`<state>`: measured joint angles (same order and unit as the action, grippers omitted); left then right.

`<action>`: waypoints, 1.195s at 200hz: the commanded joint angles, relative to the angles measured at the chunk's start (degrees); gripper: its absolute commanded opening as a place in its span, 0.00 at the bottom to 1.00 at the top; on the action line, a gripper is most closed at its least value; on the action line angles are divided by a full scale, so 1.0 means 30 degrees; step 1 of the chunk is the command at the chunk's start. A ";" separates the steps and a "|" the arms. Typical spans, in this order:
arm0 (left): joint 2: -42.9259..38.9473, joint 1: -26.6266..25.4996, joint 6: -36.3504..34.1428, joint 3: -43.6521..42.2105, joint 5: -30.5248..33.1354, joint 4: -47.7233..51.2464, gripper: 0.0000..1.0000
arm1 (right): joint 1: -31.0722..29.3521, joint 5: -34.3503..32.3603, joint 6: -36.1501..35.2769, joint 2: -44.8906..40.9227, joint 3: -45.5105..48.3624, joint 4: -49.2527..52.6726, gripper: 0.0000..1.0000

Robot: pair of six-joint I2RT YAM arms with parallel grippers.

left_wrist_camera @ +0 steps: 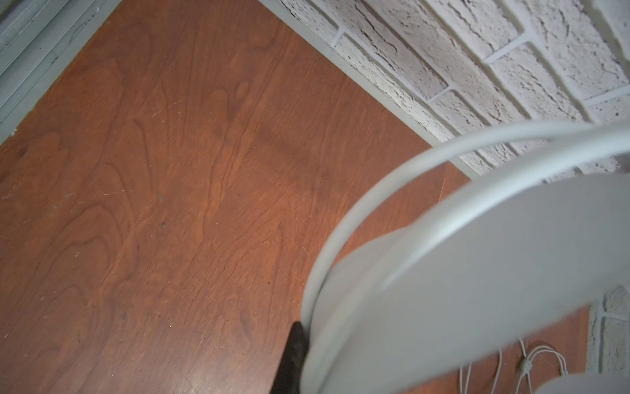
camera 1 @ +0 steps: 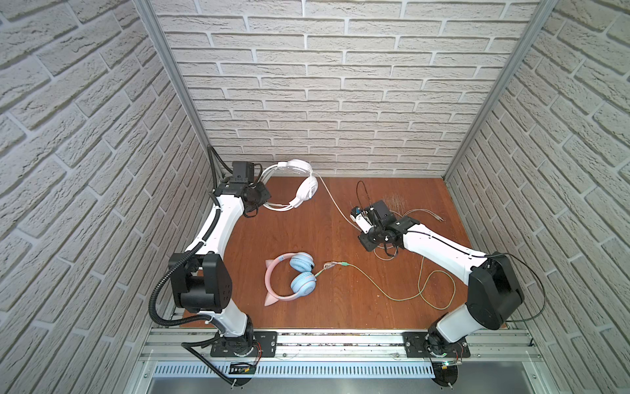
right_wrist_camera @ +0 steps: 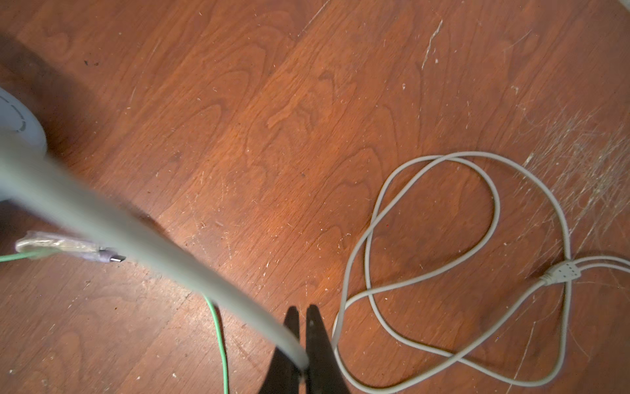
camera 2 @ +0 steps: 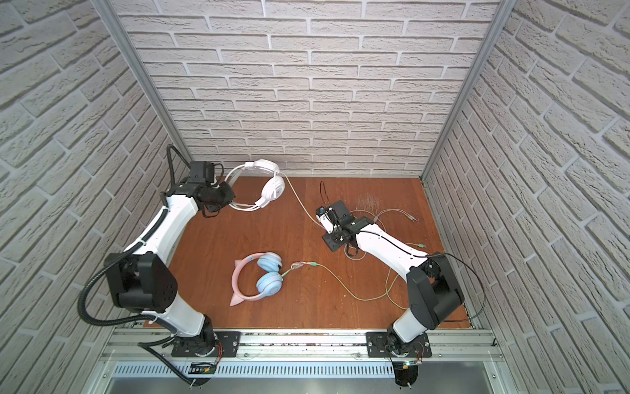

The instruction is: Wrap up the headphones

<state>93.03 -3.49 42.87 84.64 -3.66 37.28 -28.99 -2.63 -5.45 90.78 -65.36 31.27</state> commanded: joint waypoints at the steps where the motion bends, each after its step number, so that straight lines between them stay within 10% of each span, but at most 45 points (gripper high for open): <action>1: -0.0658 0.0047 0.0445 -0.0322 -0.0391 -0.1439 0.00 | 0.0240 0.0321 0.0822 0.0413 -0.0417 -0.0433 0.06; 78: -0.1011 0.0517 -0.0038 -0.0395 -0.0624 -0.0868 0.00 | 0.2516 0.4617 0.1803 0.4540 -0.2045 -0.0946 0.12; 140: -0.0982 0.0779 -0.0155 -0.0574 -0.0625 -0.0831 0.00 | 0.2574 0.3955 0.1194 0.5091 -0.2558 -0.0965 0.42; 239: -0.1289 0.1407 -0.0429 0.0105 -0.0624 -0.0401 0.00 | 0.2904 0.5716 0.0571 0.7947 -0.4556 0.1209 0.39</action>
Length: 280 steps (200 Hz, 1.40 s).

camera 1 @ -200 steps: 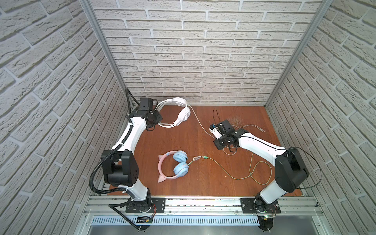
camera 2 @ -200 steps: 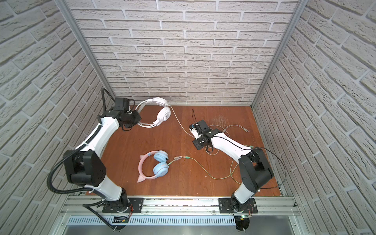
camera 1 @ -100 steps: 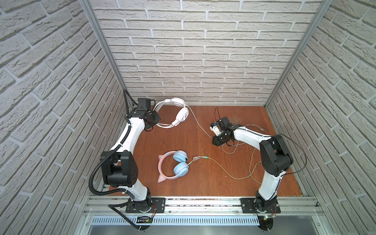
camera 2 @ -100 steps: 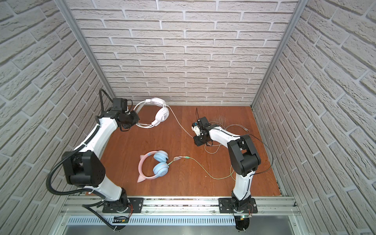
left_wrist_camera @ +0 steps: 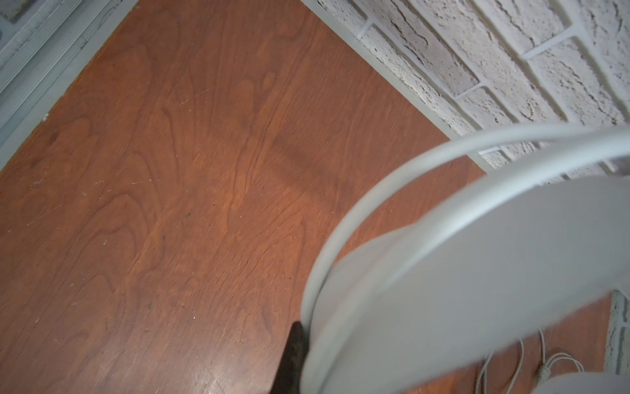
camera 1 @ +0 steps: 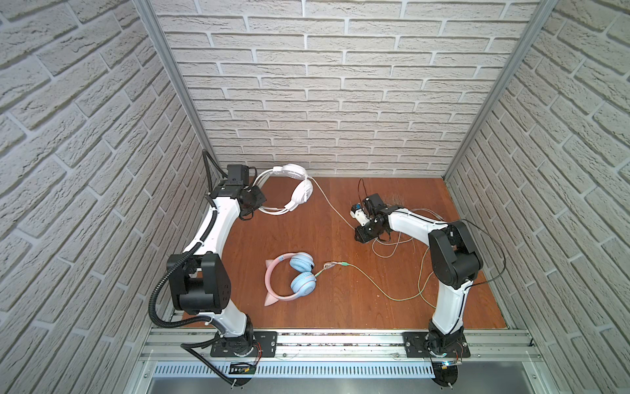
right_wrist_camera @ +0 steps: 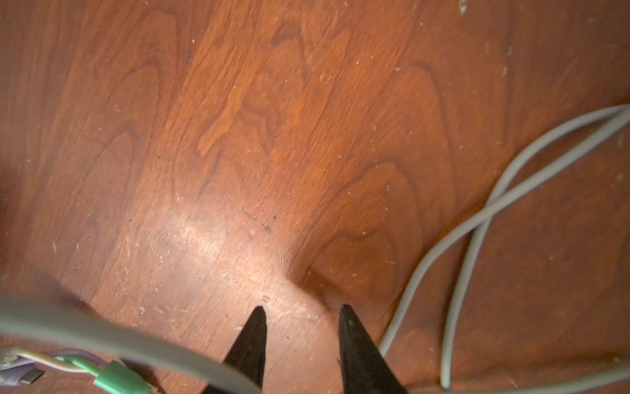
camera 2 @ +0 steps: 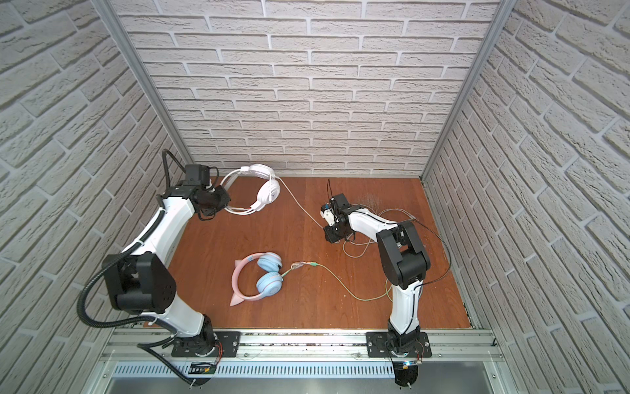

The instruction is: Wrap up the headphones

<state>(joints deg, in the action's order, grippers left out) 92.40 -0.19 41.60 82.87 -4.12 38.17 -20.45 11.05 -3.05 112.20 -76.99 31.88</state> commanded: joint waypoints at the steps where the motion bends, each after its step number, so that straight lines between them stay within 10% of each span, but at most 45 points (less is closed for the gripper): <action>1: -0.1085 0.0316 -0.0009 0.0686 -0.0472 -0.0706 0.00 | 0.0052 0.1183 -0.0222 0.0848 -0.0692 0.1034 0.40; 163: -0.1359 0.1966 -0.0551 0.2655 -0.0236 0.0053 0.00 | 0.0024 -0.0636 -0.0300 0.1242 -0.0909 0.2708 0.50; 228: -0.1188 0.1567 0.0868 0.0738 -0.0836 -0.1709 0.00 | -0.0747 0.0225 -0.0468 -0.1590 0.0584 0.0784 0.08; 280: -0.0684 0.0289 0.1346 0.0220 -0.0346 -0.2226 0.00 | -0.1696 -0.0141 -0.2060 -0.2864 -0.0115 0.2354 0.06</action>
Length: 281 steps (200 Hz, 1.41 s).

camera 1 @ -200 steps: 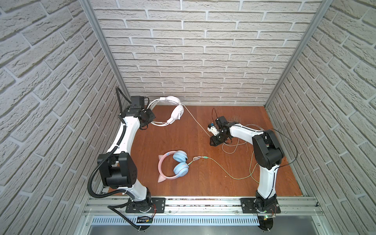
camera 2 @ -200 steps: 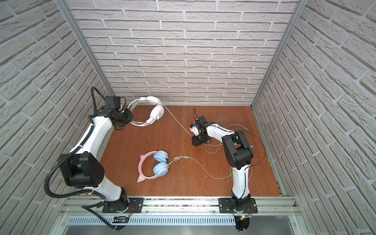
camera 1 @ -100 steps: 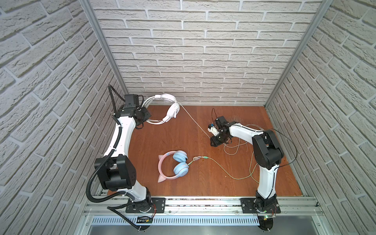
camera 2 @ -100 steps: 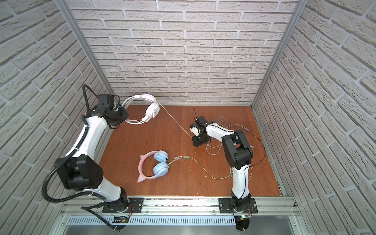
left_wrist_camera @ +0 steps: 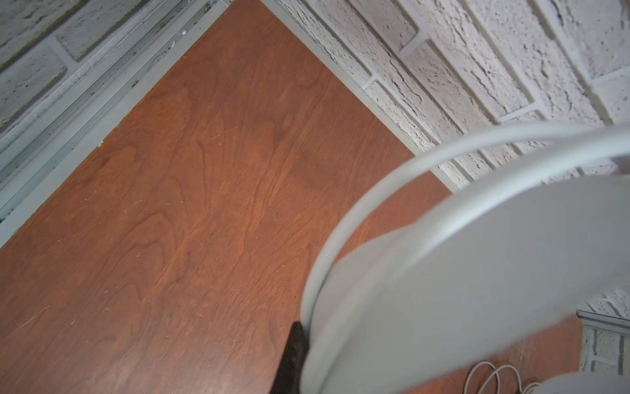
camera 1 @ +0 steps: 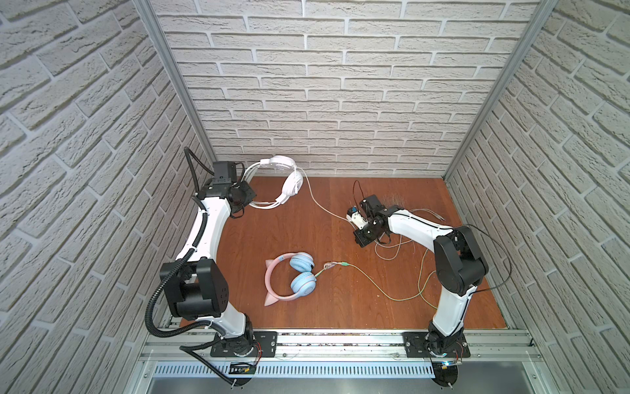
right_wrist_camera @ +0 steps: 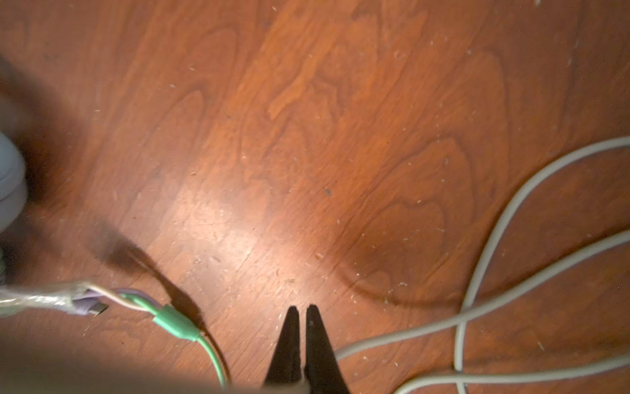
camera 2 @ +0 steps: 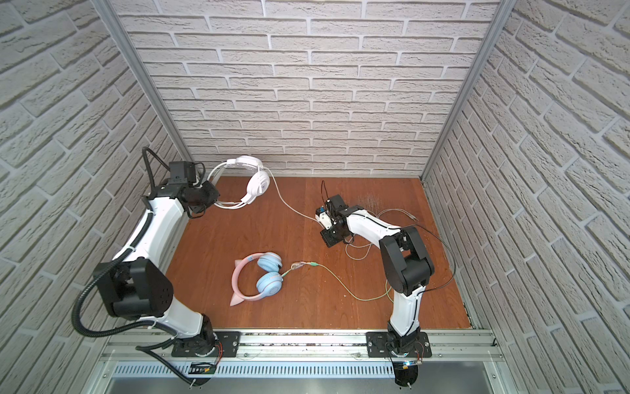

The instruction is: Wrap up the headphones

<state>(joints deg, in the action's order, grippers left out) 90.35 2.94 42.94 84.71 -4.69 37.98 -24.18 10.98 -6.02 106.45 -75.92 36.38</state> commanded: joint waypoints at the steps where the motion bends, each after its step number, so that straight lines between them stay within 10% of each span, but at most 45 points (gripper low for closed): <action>1: 0.0001 -0.0793 0.0941 -0.0413 -0.0176 -0.2209 0.00 | -0.0472 -0.0118 -0.1084 -0.0975 -0.0474 0.0867 0.06; 82: 0.0949 -0.2562 0.3183 -0.1533 0.1756 -0.3463 0.00 | -0.2924 0.0512 -0.5023 -0.3593 -0.0611 0.3422 0.05; 127: 0.1625 -0.3011 0.2904 -0.0669 0.3378 -0.2334 0.00 | -0.3454 0.4919 -0.7244 -0.3441 -0.3276 0.6799 0.05; 281: 0.2550 -0.5599 0.2740 -0.0681 0.3705 -0.1881 0.00 | -0.4155 0.9716 -0.7780 0.3965 -1.4620 1.4056 0.06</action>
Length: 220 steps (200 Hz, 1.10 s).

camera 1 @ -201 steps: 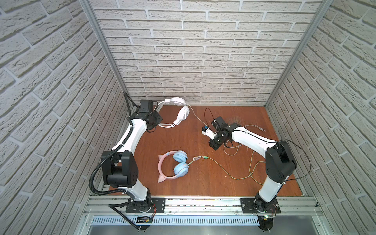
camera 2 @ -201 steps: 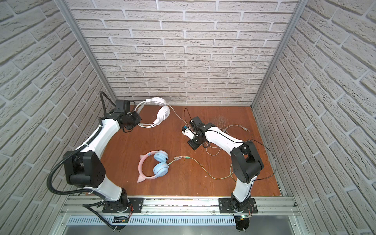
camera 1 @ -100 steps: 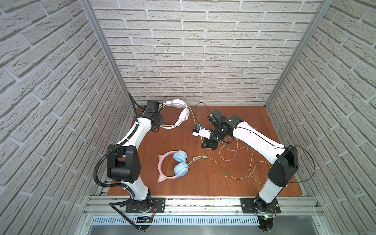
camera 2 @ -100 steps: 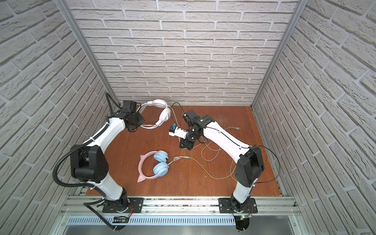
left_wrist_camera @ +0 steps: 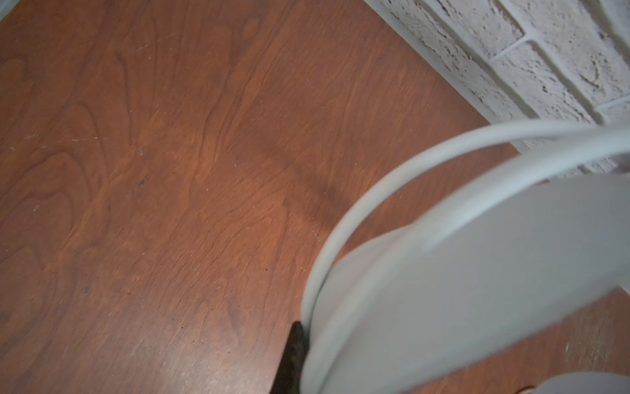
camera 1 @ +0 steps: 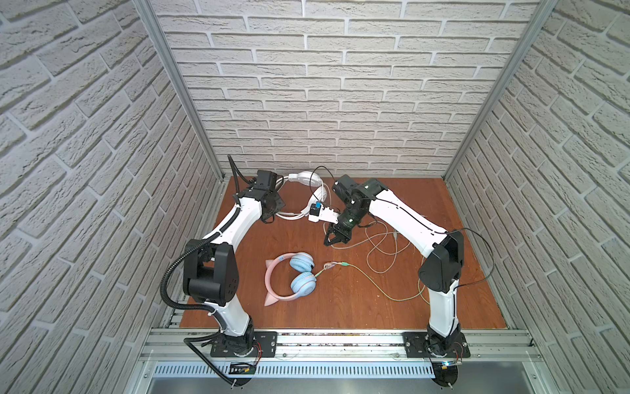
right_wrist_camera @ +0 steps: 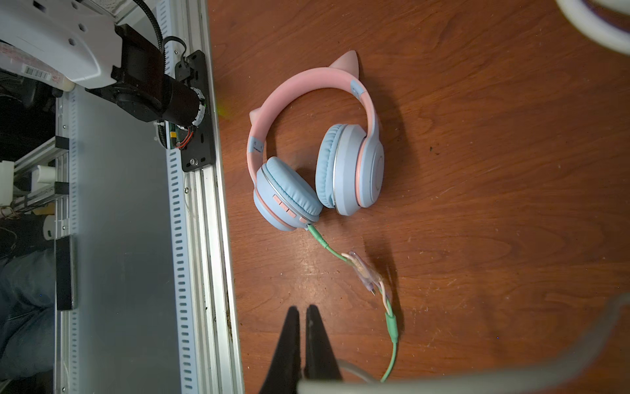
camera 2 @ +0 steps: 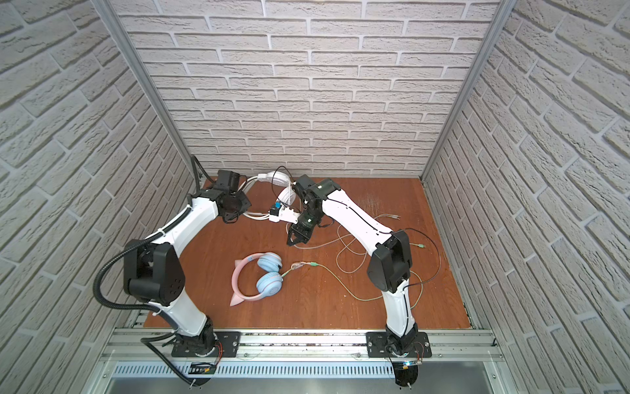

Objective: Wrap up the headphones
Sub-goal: 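Carry the grey cable with the right gripper toward the headset held by the left gripper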

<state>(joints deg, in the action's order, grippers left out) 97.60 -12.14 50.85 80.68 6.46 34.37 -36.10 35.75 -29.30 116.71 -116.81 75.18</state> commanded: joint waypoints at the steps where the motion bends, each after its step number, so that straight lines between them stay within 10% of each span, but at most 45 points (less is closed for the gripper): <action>1: 0.0132 -0.0606 0.0102 0.0652 0.0002 -0.0677 0.00 | -0.0185 0.1511 -0.0020 0.0555 -0.1005 0.1143 0.05; 220: 0.2394 -0.2322 -0.7298 0.3103 -0.0719 0.2862 0.00 | 0.4481 0.4448 0.1903 0.1208 -0.3850 -0.0115 0.05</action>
<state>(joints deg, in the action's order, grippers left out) 104.49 -18.94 31.55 88.05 5.91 43.05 -24.29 48.34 -24.53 120.38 -127.31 75.57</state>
